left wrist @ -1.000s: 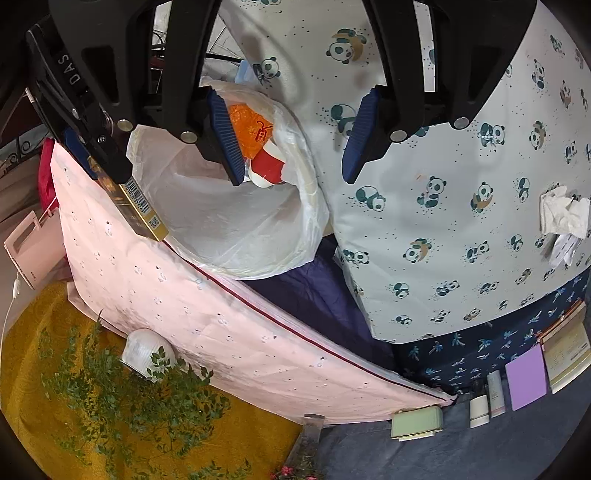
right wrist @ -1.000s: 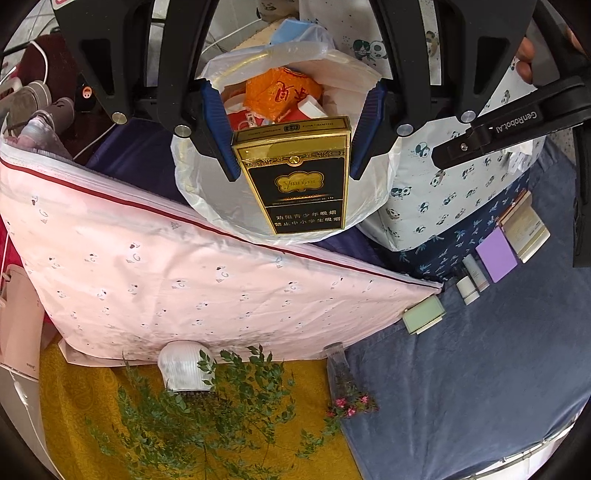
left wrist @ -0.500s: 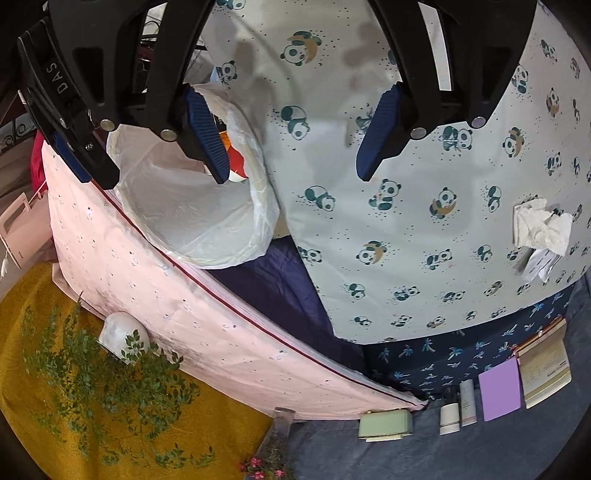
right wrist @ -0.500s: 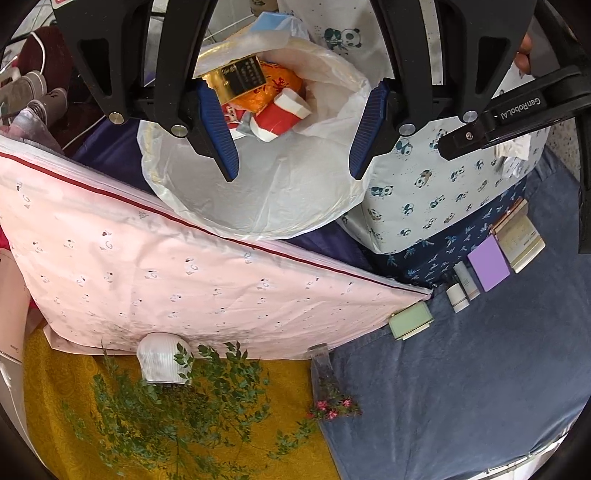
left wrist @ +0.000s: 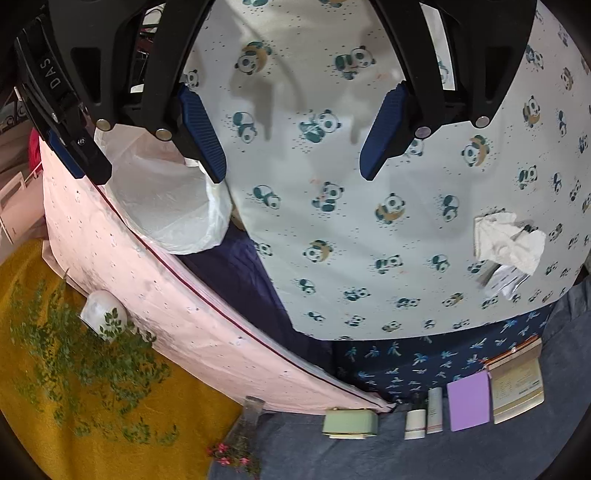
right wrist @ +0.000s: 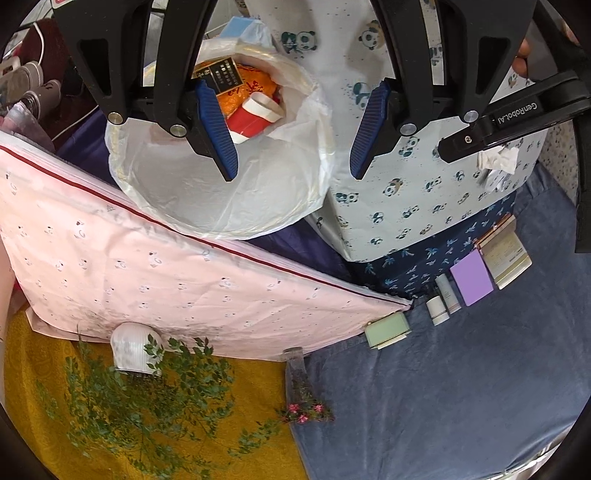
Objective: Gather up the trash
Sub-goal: 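Move both tools back over the table toward the white tissues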
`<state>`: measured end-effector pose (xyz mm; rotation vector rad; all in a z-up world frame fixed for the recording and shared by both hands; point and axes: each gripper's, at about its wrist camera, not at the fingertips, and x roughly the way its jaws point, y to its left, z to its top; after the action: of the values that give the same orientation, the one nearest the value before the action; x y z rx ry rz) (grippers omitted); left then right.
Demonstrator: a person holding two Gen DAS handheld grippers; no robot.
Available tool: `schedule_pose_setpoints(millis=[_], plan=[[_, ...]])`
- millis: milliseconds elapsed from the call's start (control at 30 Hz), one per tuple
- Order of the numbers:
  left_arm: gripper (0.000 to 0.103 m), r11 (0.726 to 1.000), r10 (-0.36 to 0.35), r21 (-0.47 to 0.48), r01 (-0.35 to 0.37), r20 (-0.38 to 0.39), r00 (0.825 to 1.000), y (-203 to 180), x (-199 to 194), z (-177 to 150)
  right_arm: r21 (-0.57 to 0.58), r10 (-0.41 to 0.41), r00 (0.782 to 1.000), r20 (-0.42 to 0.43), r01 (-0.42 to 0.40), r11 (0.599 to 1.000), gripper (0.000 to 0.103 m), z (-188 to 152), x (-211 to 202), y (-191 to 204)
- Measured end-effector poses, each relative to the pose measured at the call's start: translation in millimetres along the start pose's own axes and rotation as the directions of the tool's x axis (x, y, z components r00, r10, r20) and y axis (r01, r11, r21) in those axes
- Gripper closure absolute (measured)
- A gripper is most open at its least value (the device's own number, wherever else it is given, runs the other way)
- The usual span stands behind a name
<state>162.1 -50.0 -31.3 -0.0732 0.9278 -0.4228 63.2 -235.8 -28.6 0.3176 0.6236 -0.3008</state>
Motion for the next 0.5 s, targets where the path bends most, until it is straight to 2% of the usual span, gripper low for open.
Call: schedule_pose_setpoints(millis=[500], plan=[[0.031, 0.987, 0.096, -0.131, -0.090, 0.038, 0.995, 87.2, -26.5, -3.7, -0.114, 0.100, 0.994, -0.043, -0.104, 0.988, 0.042, -9.7, 7.7, 86.4]])
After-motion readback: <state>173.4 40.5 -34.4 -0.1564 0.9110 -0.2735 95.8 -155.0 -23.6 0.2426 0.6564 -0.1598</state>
